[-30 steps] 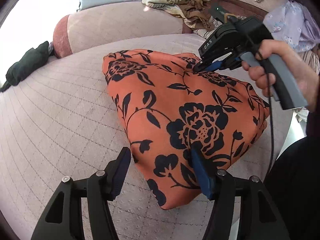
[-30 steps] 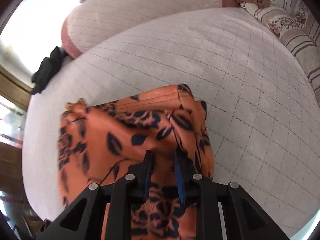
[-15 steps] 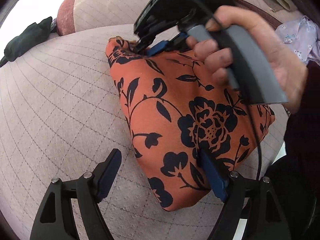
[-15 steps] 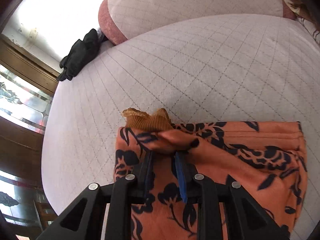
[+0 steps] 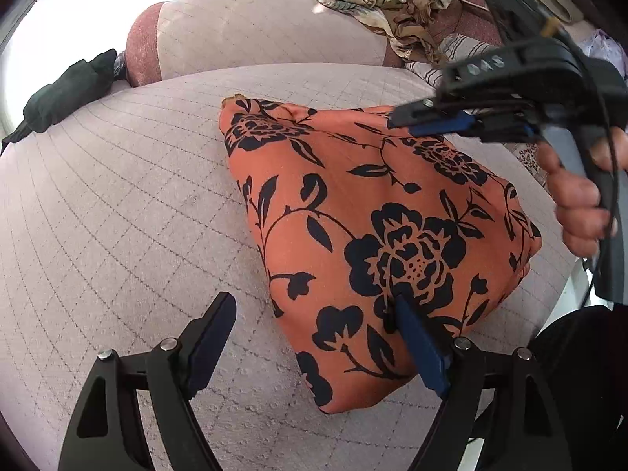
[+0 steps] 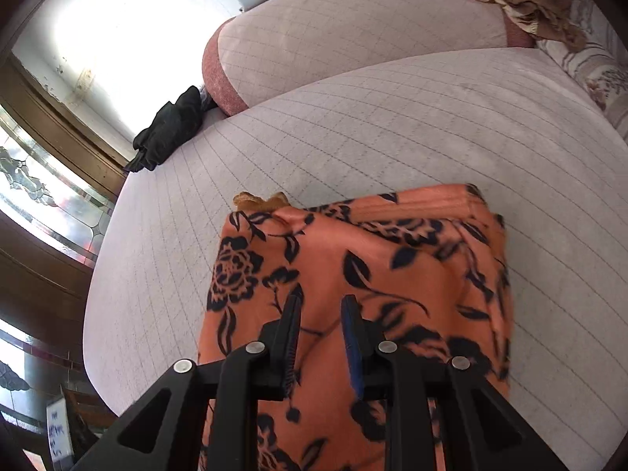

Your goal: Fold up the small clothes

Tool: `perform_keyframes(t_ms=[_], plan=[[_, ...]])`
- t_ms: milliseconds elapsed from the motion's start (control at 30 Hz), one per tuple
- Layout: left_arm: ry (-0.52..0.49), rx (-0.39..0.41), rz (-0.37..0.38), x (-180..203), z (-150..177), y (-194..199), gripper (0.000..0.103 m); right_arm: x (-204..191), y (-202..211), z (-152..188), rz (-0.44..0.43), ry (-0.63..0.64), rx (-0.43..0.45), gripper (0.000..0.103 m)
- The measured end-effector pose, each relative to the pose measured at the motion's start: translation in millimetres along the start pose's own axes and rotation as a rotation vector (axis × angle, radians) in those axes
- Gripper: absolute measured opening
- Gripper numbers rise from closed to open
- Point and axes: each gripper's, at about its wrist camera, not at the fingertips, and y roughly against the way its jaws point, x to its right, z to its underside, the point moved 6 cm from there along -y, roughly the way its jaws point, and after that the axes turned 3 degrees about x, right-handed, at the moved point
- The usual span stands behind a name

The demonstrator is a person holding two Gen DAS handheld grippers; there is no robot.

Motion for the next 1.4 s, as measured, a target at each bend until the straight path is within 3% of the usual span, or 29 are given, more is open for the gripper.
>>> perform_keyframes(t_ms=[133, 300, 367, 467, 667, 767, 833, 933, 1100, 1167, 1300, 1400], plan=[[-0.007, 0.044, -0.04, 2, -7, 8, 0.083, 13, 28, 25, -0.011, -0.024, 0.009, 0.026], [-0.003, 0.091, -0.084, -1, -13, 20, 0.083, 24, 14, 53, 0.016, -0.028, -0.04, 0.025], [0.004, 0.093, -0.091, -6, -14, 19, 0.083, 30, 8, 58, -0.018, -0.046, -0.034, 0.025], [0.009, 0.092, -0.091, -9, -16, 18, 0.083, 31, 13, 56, -0.04, -0.048, -0.028, 0.025], [0.009, 0.129, -0.111, -15, -23, 25, 0.083, 40, 35, 46, -0.074, -0.082, 0.069, 0.025], [0.058, 0.175, -0.138, -32, -33, 30, 0.083, 56, 23, 49, -0.004, -0.109, 0.03, 0.025], [0.085, 0.165, -0.166, -45, -37, 22, 0.083, 61, 15, 50, -0.017, -0.133, 0.011, 0.025], [0.057, 0.085, -0.214, -50, -34, -6, 0.083, 59, 16, 48, -0.022, -0.125, 0.016, 0.025], [-0.06, 0.128, -0.299, -37, -34, -5, 0.083, 61, 34, 36, -0.044, -0.162, 0.124, 0.025], [-0.041, 0.132, -0.296, -40, -36, -4, 0.083, 67, 38, 32, -0.042, -0.198, 0.165, 0.025], [0.025, 0.132, -0.284, -50, -39, -4, 0.084, 82, 12, 36, -0.012, -0.254, 0.062, 0.025], [0.037, 0.165, -0.322, -54, -44, 1, 0.083, 78, 20, 28, -0.014, -0.237, 0.105, 0.025]])
